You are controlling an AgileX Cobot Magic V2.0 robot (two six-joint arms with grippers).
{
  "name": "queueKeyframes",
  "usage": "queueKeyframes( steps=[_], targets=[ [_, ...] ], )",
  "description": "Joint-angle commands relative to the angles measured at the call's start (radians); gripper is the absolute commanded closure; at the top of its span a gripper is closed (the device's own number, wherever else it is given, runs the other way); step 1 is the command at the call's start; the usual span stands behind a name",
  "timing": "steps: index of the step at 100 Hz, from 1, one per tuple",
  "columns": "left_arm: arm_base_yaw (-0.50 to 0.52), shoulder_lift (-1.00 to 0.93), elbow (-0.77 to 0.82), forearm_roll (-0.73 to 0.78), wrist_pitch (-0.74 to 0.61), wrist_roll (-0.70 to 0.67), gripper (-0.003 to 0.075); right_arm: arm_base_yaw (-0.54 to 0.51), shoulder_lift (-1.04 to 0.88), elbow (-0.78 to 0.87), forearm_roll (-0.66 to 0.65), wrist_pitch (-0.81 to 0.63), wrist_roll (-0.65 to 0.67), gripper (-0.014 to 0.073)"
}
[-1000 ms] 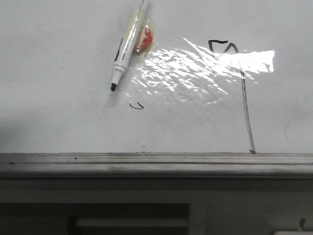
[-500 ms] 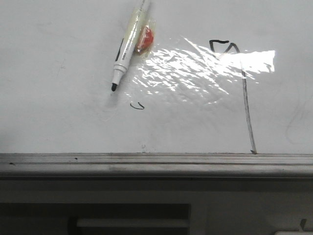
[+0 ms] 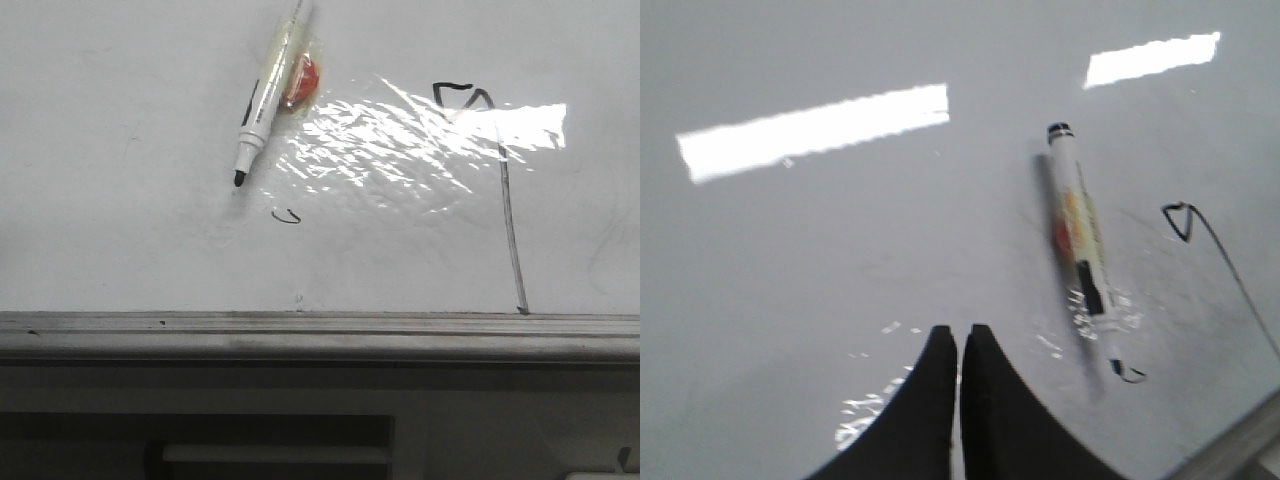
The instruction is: Write number 9 on whiteboard
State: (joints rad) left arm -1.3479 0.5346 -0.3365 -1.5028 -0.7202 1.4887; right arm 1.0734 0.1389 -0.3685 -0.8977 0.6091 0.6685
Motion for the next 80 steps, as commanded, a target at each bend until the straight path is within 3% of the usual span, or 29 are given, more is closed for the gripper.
queueKeyframes(
  steps=[1,14,28,38,47,65,80],
  targets=[
    [0.103,0.004,0.022,0.243,0.006,-0.151,0.0741,0.000,0.011,-0.024,-0.049,-0.045,-0.001,0.0635],
    [0.319,-0.001,0.101,0.430,0.132,-0.424,0.0741,0.000,0.011,-0.024,-0.049,-0.045,-0.001,0.0635],
    [0.545,-0.053,0.179,0.921,0.366,-0.817,0.0741,0.000,0.011,-0.024,-0.049,-0.045,-0.001,0.0635],
    [0.658,-0.104,0.227,1.236,0.446,-1.138,0.0741,0.000,0.011,-0.024,-0.049,-0.045,-0.001,0.0635],
    [0.759,-0.153,0.274,1.301,0.472,-1.281,0.0741,0.000,0.011,-0.024,-0.049,-0.045,-0.001,0.0635],
    [0.933,-0.275,0.344,1.301,0.493,-1.302,0.0741,0.000,0.011,-0.024,-0.049,-0.045,-0.001,0.0635],
    [1.049,-0.400,0.354,1.329,0.693,-1.396,0.0741,0.000,0.011,-0.024,-0.049,-0.045,-0.001,0.0635]
  ],
)
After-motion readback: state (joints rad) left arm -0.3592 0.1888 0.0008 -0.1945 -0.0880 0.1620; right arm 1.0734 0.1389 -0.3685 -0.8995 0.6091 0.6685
